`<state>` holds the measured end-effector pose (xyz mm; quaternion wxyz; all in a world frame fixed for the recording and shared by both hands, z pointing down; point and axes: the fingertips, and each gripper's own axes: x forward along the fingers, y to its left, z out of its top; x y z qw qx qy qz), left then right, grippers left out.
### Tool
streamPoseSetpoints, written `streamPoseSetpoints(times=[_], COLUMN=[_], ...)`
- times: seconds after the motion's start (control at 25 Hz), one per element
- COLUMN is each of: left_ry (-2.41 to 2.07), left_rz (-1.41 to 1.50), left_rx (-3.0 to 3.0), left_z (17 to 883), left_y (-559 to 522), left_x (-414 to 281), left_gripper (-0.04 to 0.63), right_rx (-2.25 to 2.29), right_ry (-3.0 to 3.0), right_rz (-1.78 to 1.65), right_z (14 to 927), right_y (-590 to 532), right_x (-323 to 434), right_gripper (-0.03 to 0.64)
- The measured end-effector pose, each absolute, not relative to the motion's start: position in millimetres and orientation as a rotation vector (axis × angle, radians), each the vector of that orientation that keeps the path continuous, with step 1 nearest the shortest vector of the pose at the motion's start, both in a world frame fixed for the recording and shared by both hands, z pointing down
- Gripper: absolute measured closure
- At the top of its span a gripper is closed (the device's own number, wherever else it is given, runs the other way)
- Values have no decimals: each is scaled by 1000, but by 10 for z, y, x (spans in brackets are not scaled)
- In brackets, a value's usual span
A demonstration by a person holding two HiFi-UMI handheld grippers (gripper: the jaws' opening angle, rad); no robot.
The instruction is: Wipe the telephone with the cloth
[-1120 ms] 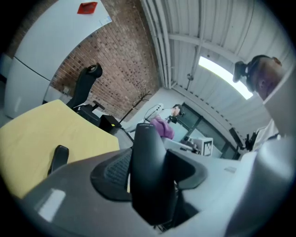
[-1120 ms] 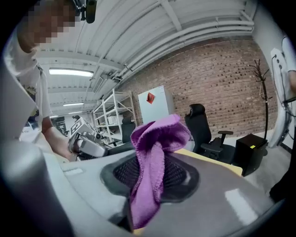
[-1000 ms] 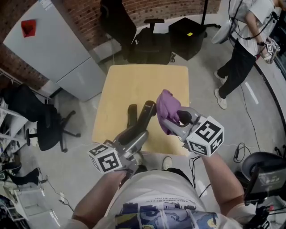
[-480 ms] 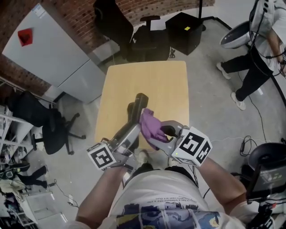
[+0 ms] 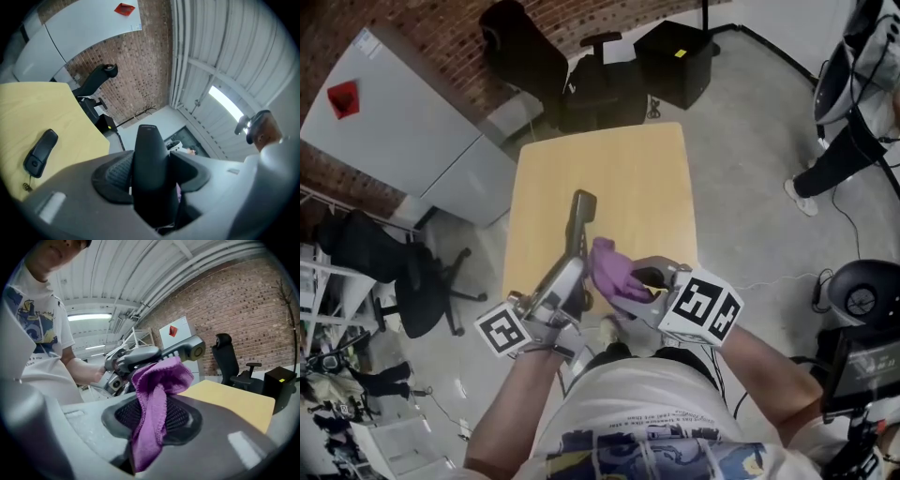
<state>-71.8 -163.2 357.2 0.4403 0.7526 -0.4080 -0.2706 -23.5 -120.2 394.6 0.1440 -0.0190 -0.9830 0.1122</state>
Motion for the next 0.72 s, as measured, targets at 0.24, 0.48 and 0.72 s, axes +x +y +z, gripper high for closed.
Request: streamPoseSetpoints(times=[0.24,0.48,0.72], left_ry=[-942,-903,-898], left_rz=[-711,-751,-786], left_rx=[1852,1830,1815], left_z=[3580,3631,3618], left_y=[-1640,-1639,-1633], left_x=[-673,-716,-923], left_gripper=[347,347,347], right_rx=[101,34,-58], right_ry=[-2825,-2827,-2782], right_rz=[284,256,184], right_z=[3937,3905,3896], right_y=[-1606,-1477,-1171], right_x=[-248,-437,-603], right_gripper=[511,511,511])
